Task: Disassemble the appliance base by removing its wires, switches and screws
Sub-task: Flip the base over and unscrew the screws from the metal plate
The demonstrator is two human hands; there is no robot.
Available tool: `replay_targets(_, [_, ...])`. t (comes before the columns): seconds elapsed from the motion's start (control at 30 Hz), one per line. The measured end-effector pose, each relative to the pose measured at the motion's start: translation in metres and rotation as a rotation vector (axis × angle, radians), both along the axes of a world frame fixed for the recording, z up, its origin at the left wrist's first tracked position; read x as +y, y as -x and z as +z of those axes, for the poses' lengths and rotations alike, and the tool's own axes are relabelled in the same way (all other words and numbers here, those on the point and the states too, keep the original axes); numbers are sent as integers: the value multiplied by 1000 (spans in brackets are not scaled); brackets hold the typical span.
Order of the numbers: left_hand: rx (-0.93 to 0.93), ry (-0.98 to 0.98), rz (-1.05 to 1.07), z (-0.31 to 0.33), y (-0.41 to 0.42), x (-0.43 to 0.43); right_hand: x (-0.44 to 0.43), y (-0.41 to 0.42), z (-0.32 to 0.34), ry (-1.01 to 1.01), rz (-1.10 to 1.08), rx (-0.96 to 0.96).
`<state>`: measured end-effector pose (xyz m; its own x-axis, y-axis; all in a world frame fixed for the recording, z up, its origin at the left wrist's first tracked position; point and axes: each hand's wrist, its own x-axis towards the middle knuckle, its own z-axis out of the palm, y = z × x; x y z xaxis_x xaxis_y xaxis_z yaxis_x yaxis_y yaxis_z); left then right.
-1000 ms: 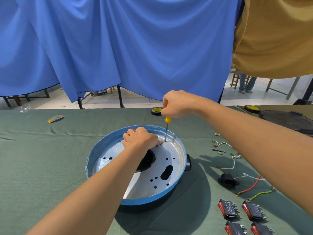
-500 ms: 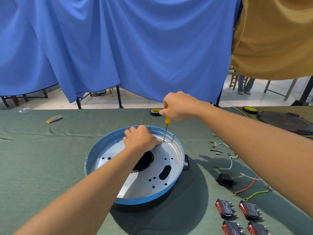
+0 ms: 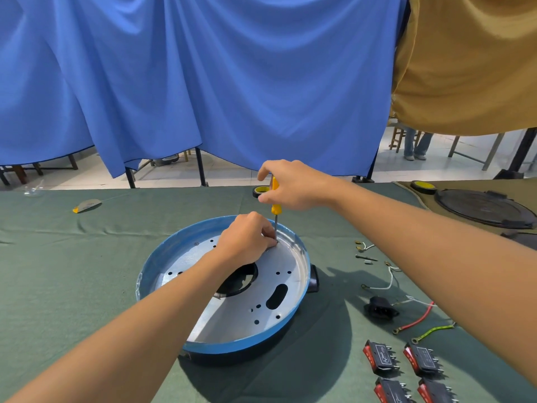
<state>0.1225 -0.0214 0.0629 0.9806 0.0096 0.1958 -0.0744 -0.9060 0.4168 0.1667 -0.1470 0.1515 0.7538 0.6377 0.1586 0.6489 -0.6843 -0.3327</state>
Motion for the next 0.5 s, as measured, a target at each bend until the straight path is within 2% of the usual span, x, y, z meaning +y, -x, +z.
replay_targets(0.1, [-44,-77,24,-1,0,-2,-1,2,-5,-2,-6,-12])
replay_targets(0.3, [-94,-247,-30,-3,-2,-4,-4,6,3,204,-166,-126])
replay_targets(0.5, [-124,-379,-69,-5,-1,-5,-10,13,2,105,-82,-68])
